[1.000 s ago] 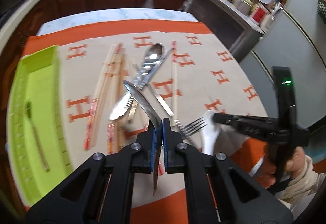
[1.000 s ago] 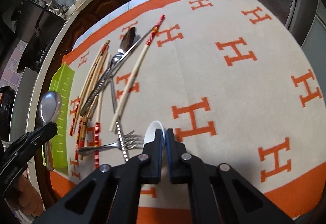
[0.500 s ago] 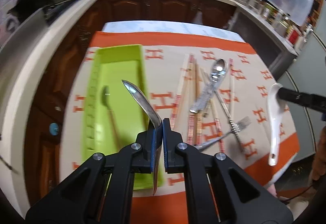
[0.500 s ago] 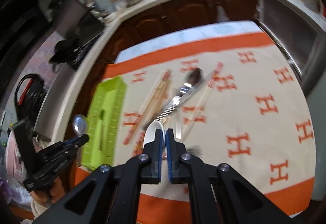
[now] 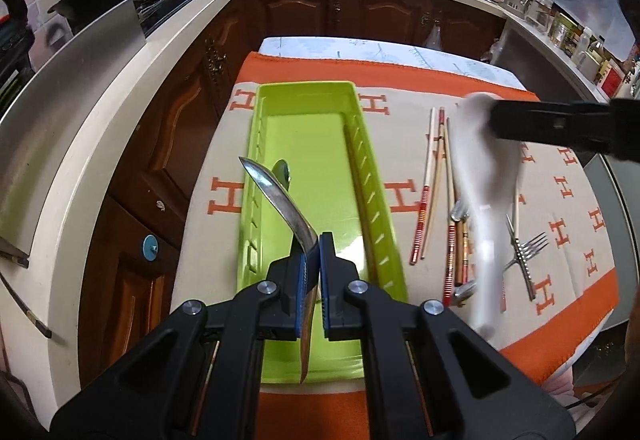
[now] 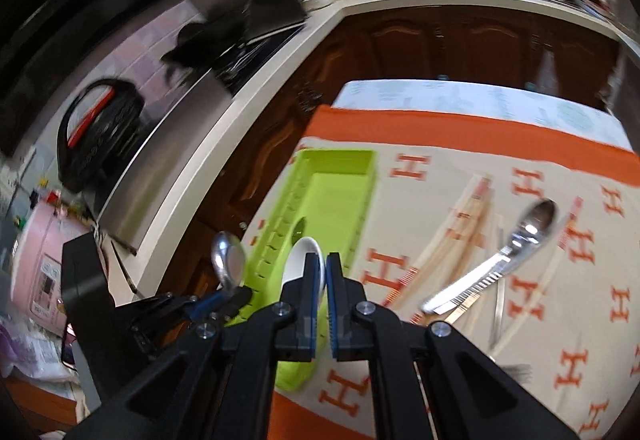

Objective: Organize utensils
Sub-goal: 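Lower the metal spoon into the green tray with the left gripper while the right gripper places the white spoon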

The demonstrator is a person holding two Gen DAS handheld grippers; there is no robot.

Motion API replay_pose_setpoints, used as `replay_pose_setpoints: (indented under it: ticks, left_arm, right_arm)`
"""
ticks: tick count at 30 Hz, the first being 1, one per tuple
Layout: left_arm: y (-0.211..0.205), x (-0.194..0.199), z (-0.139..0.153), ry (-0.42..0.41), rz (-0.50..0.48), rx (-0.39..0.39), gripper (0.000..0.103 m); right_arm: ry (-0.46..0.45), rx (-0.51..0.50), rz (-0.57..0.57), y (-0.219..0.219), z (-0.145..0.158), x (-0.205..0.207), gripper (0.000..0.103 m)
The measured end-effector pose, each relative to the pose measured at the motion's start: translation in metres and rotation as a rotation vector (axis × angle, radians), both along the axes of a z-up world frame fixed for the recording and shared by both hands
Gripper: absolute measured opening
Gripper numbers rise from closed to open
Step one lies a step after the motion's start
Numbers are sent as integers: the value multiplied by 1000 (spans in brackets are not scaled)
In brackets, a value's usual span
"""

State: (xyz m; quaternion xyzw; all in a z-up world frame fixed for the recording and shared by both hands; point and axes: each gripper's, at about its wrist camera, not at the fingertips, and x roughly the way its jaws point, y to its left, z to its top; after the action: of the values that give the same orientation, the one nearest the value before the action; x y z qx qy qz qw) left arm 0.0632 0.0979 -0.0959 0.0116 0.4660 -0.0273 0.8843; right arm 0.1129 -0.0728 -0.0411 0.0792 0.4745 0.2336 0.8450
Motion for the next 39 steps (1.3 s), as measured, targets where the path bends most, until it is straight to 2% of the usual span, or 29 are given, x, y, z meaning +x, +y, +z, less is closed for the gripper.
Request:
replay_pose_setpoints:
  ticks: [5, 15, 23, 30, 32, 34, 36, 39]
  left_arm:
    - [7, 8, -15, 29, 14, 4, 4]
    - [18, 16, -38, 67, 22, -17, 4]
    - [22, 13, -42, 72, 19, -58, 5]
    - [25, 10, -40, 80, 32, -92, 12]
    - [25, 8, -36, 69, 28, -99, 16]
    - [24, 5, -32, 58, 26, -100, 33]
    - [23, 2, -28, 42, 30, -93, 45]
    - [19, -4, -23, 26, 24, -78, 46]
  right_arm:
    - [36, -44, 69, 31, -24, 16, 4]
    - [105, -111, 123, 52, -61, 29, 4]
    - [127, -145, 145, 61, -74, 32, 9]
    - [143, -118, 117, 53, -74, 34, 10]
    - [147, -103, 101, 47, -73, 32, 10]
    - [148, -92, 90, 42, -72, 30, 10]
    - [148, -83, 80, 36, -71, 27, 10]
    - [147, -71, 64, 27, -70, 20, 10]
